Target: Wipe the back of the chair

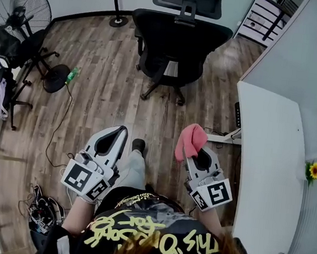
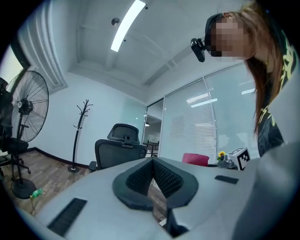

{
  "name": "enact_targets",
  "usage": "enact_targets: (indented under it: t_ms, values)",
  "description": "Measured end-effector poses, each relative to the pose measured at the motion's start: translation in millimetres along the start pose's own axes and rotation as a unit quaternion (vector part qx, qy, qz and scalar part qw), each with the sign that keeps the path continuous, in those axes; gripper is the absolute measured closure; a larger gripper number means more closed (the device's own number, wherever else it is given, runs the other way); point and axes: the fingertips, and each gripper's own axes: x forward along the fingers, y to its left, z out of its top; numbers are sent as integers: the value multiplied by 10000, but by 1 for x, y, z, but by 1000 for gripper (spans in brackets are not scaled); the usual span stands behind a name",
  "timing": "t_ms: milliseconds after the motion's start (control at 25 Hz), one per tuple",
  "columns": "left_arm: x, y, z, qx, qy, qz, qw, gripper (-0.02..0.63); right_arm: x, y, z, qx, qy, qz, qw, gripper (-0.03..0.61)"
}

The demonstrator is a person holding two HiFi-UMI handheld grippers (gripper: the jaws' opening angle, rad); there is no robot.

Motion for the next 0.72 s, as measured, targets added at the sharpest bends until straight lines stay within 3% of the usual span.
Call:
enact_targets:
  t_ms: [240, 720]
  values:
    - [43, 27, 4, 91, -79, -201, 9997, 620, 36, -29, 3, -168, -32, -143, 9998, 517]
    - [158, 125, 28, 101, -56, -652, 9978, 620, 160, -101, 16, -260, -61, -512, 9983, 517]
